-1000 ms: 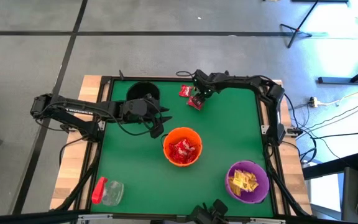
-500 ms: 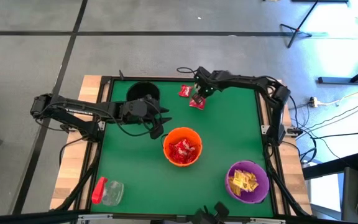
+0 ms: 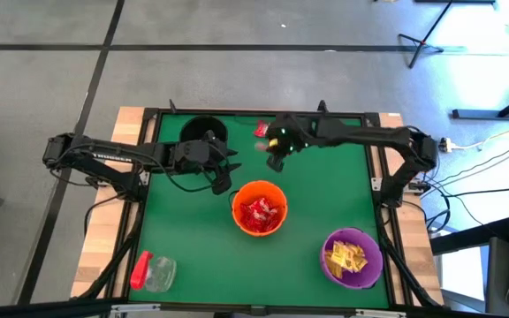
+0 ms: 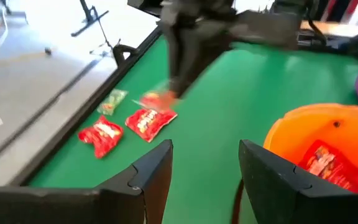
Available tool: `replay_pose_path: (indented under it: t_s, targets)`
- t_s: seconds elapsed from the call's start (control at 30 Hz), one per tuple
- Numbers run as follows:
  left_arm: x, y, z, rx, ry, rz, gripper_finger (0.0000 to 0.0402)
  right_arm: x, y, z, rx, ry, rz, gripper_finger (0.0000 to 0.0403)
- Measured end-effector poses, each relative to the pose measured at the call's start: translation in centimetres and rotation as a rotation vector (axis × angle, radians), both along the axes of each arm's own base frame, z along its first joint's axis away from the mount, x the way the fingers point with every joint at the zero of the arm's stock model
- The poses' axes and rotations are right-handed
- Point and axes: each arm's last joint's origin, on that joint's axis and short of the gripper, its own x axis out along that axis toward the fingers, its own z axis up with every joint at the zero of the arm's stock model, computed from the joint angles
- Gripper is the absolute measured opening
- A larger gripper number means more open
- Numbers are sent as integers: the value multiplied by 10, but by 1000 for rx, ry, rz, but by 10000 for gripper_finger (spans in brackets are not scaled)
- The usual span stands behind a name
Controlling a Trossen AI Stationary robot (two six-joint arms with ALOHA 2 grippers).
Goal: Sort candy
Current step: Put the orange candy into the black bin
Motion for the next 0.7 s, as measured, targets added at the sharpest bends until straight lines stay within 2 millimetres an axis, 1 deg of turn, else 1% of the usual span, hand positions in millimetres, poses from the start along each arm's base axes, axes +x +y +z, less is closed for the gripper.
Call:
replay_pose_path:
  t_s: [0.1, 0.2, 0.27, 0.33, 0.43, 0.57, 0.7]
  targets:
    - [2, 0, -2, 68, 35, -39, 174, 8, 34, 15, -25, -100, 99, 13]
    - [3, 0, -3, 113, 61, -59, 174, 16, 65, 21, -53, -177, 204, 10]
    - [5, 0, -5, 142, 78, -78, 174, 19, 81, 23, -68, -207, 257, 9]
    - [6, -1, -7, 157, 93, -100, 174, 21, 91, 25, -88, -230, 277, 8]
    - [8, -5, -8, 175, 103, -131, 174, 21, 96, 25, -110, -228, 269, 8]
    - [10, -14, -10, 191, 112, -236, 174, 21, 94, 25, -99, -229, 250, 8]
    - [9, -24, -10, 226, 120, -288, 174, 21, 91, 25, -97, -220, 234, 8]
